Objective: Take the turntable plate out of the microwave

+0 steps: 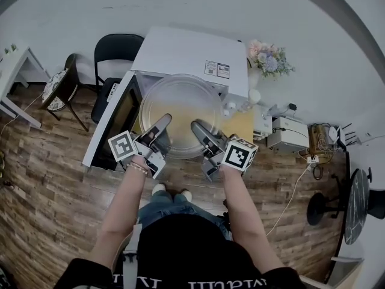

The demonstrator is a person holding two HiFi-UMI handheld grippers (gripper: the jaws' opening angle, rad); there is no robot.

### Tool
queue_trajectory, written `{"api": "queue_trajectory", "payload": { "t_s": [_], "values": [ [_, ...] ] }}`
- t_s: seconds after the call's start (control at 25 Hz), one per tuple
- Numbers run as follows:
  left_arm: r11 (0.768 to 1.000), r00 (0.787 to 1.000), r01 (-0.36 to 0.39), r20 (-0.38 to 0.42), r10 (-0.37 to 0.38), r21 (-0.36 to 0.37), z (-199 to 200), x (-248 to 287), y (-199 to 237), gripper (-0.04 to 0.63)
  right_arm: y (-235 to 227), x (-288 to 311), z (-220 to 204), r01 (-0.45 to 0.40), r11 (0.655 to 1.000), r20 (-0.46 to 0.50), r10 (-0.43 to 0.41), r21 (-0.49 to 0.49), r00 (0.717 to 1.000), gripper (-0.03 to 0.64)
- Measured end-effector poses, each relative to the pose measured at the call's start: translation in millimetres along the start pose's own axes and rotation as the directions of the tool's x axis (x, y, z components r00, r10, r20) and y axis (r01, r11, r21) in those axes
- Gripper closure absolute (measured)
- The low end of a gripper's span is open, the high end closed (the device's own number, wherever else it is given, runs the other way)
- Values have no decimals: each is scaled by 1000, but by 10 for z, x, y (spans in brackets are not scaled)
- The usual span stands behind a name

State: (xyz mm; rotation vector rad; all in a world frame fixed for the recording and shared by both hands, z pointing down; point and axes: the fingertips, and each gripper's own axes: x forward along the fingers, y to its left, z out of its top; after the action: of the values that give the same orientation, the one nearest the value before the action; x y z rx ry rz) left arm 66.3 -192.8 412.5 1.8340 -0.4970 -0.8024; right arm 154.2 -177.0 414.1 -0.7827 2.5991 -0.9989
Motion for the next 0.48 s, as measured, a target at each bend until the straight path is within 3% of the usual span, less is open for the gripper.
{"api": "queue_trajectory", "payload": {
  "t_s": [0.2, 0.48],
  "values": [
    [998, 998, 35, -63, -31, 59, 0, 152, -156, 560, 58, -35, 165, -20, 1000, 36, 20, -6, 999, 522],
    [986, 980, 49, -199, -17, 159, -108, 333, -297, 537, 78, -89, 383, -51, 999, 66, 50, 8, 997, 528]
  ]
}}
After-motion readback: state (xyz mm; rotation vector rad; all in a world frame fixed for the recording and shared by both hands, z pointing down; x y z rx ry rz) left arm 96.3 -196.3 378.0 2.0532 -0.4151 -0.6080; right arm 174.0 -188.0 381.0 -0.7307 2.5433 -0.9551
